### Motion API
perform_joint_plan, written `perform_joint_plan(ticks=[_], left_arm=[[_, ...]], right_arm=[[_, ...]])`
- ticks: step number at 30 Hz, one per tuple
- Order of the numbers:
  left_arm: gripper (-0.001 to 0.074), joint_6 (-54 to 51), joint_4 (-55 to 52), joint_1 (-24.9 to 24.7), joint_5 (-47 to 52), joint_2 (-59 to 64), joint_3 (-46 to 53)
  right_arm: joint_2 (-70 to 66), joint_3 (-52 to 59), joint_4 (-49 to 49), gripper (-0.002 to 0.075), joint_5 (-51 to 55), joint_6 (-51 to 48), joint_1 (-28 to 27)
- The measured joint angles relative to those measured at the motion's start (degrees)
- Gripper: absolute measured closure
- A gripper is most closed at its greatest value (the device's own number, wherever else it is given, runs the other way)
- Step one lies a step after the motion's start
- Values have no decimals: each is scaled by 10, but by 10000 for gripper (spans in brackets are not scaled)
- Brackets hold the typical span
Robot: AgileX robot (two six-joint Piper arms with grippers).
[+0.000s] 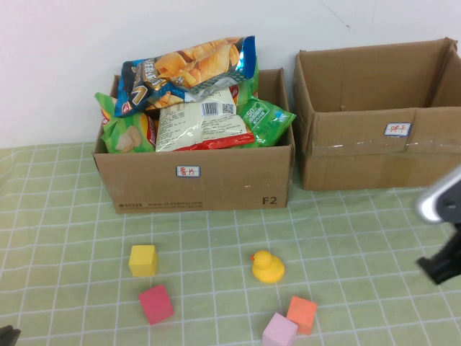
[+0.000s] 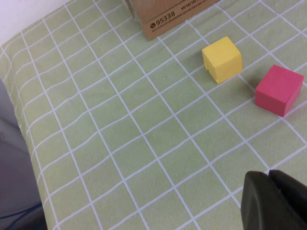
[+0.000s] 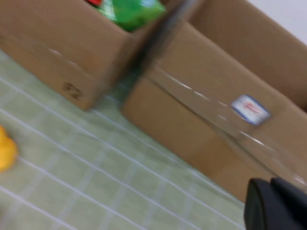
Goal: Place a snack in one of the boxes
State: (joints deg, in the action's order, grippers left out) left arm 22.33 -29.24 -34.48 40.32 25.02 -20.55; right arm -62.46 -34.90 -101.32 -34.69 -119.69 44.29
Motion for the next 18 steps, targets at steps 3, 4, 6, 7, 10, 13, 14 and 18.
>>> perform_joint_plan(ticks=[3,4,6,7,10,13,14,18], left_arm=[[736,0,1,0,0,0,0],[736,0,1,0,0,0,0],[737,0,1,0,0,0,0],[736,0,1,0,0,0,0],[736,0,6,0,0,0,0],[736,0,7,0,0,0,0],[737,0,8,0,0,0,0],[736,0,8,0,0,0,0]], right_arm=[[24,9,-3,728,-44,-9,-6],[31,12,-3,728,-49,-16,-14],[42,13,-3,728,-50,-23,-34],[46,13,-3,728,-47,-23,-50],[50,13,-3,728,-24,-24,-105],[50,13,-3,728,36,-3,-176],[50,13,-3,728,65,7,-199],[50,17,-3,728,219,47,-262]])
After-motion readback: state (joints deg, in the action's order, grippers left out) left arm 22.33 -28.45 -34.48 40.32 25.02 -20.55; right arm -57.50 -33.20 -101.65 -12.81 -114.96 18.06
